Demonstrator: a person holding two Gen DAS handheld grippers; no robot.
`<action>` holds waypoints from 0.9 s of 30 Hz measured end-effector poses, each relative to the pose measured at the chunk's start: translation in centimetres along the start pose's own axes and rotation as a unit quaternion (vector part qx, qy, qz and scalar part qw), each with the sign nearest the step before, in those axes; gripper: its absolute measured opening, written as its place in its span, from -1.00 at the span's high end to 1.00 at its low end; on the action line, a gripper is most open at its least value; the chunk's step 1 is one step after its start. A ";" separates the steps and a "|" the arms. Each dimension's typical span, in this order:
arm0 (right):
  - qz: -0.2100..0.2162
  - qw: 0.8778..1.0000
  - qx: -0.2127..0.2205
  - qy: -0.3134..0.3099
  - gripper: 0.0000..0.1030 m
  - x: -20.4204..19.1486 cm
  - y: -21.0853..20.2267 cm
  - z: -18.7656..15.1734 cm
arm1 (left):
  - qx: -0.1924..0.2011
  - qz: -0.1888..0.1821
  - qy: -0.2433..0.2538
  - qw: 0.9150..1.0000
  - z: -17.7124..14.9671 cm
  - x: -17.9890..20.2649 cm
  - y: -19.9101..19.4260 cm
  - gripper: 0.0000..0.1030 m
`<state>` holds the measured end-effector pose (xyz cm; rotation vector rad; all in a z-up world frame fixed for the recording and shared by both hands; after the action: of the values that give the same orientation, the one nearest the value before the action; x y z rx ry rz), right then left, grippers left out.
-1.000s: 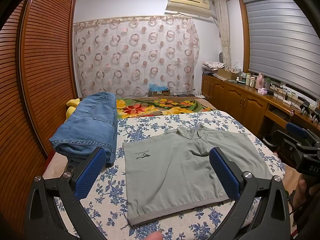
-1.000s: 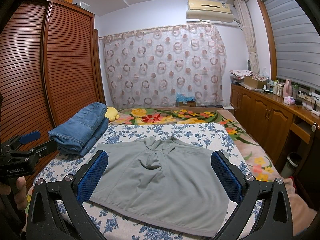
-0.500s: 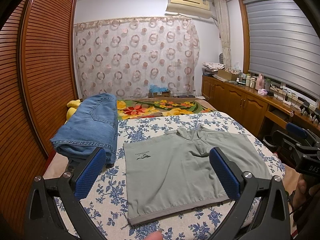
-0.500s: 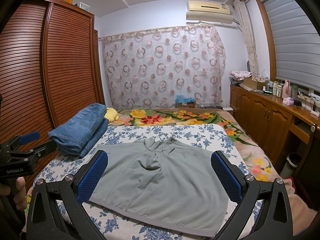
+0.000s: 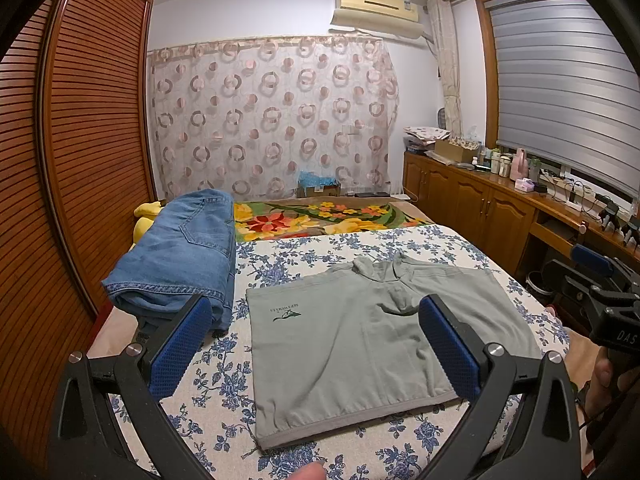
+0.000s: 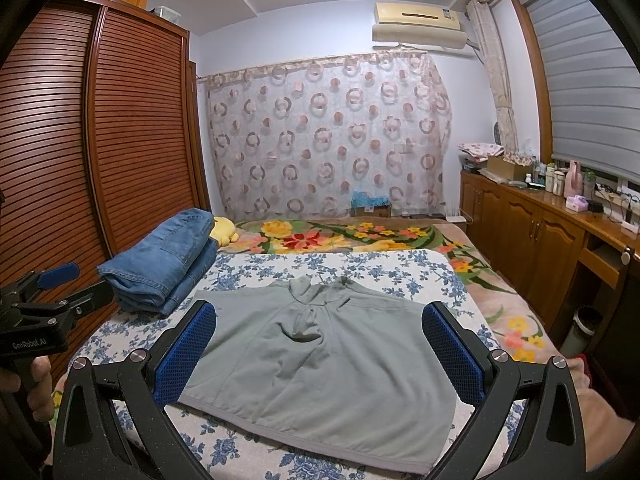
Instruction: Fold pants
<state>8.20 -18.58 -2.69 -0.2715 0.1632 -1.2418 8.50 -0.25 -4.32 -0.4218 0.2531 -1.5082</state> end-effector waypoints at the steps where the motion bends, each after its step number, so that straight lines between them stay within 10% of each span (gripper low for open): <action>1: 0.000 1.000 0.000 0.000 -1.00 0.0 0.0 0.0 | 0.000 0.000 0.000 1.000 0.0 0.0 0.0 -1.00; 27: 0.018 0.998 -0.062 -0.008 -1.00 1.8 3.0 -3.0 | -0.066 0.023 -0.014 0.997 -3.1 -3.0 3.4 -1.00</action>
<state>10.71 -19.76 -6.43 -0.3845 0.2314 -1.1959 10.15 2.46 -8.82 -0.5390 0.3384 -1.4446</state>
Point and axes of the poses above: each gripper's, at about its wrist camera, not at the fingertips, and y roughly the way its jaws point, x to its right, z to its top, the point moved 10 cm from there along y, roughly the way its jaws point, and after that the axes turned 6 degrees about -y, right-handed, at the moved point
